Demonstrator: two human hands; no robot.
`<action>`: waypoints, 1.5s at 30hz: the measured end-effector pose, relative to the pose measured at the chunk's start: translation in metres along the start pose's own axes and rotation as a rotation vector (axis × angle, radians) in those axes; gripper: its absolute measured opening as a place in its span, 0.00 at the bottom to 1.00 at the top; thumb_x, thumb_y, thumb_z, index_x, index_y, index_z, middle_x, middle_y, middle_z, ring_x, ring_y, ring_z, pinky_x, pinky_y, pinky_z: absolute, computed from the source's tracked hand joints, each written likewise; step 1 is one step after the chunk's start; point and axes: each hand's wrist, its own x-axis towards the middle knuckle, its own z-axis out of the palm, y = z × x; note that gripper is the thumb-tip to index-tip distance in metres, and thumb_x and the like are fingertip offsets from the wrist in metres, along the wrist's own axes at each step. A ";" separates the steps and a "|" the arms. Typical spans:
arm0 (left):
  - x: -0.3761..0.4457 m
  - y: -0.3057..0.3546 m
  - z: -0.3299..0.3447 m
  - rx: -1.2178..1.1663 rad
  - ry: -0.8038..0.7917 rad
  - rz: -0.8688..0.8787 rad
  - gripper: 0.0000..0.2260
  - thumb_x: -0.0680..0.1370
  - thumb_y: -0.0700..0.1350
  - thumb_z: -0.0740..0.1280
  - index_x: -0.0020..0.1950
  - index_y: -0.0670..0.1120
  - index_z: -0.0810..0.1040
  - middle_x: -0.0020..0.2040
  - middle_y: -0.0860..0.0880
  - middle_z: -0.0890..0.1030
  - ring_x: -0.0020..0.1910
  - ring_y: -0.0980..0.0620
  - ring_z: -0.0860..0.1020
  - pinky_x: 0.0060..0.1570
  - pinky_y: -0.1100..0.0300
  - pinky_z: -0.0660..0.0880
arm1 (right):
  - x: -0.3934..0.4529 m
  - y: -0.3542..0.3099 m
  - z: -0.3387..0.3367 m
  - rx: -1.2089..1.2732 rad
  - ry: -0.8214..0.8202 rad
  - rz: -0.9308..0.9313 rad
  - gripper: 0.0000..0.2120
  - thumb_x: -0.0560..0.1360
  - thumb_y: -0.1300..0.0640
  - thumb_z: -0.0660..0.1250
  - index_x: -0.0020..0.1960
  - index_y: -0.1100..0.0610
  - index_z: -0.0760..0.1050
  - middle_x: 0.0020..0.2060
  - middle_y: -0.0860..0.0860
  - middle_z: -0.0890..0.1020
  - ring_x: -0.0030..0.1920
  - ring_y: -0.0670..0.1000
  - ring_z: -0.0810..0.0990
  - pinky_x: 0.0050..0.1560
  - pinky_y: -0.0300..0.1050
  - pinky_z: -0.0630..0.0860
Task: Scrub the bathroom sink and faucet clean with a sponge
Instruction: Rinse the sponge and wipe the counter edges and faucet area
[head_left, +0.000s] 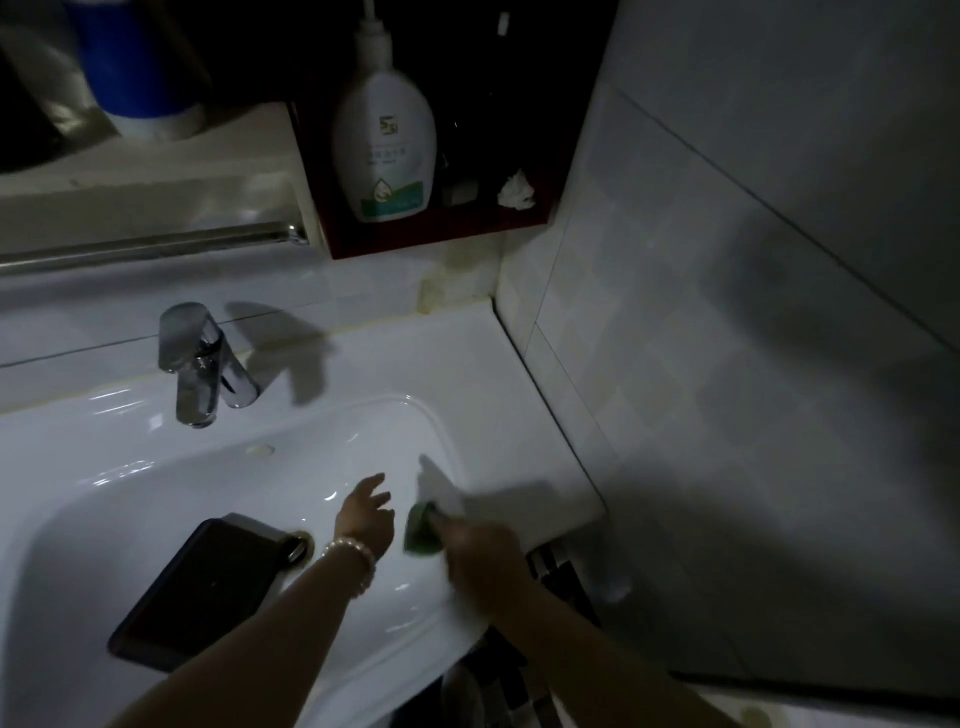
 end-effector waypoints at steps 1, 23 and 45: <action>0.000 0.000 -0.002 -0.002 0.009 0.009 0.24 0.73 0.23 0.52 0.68 0.36 0.67 0.64 0.32 0.72 0.64 0.38 0.72 0.64 0.44 0.70 | 0.005 0.011 -0.011 0.020 0.182 0.047 0.13 0.75 0.57 0.65 0.57 0.56 0.80 0.46 0.56 0.84 0.44 0.56 0.83 0.44 0.42 0.78; -0.016 0.000 0.007 0.121 -0.115 -0.003 0.22 0.74 0.24 0.52 0.64 0.39 0.72 0.59 0.35 0.77 0.56 0.38 0.77 0.54 0.47 0.74 | -0.003 0.049 -0.023 0.120 0.443 0.136 0.16 0.78 0.57 0.62 0.62 0.61 0.76 0.50 0.61 0.75 0.49 0.58 0.75 0.49 0.44 0.73; -0.042 -0.002 0.045 0.459 -0.191 0.280 0.17 0.73 0.30 0.61 0.56 0.45 0.79 0.53 0.46 0.80 0.54 0.47 0.77 0.53 0.58 0.73 | -0.065 0.068 -0.030 0.506 0.415 0.422 0.17 0.78 0.66 0.61 0.66 0.62 0.72 0.49 0.59 0.72 0.45 0.53 0.73 0.46 0.33 0.69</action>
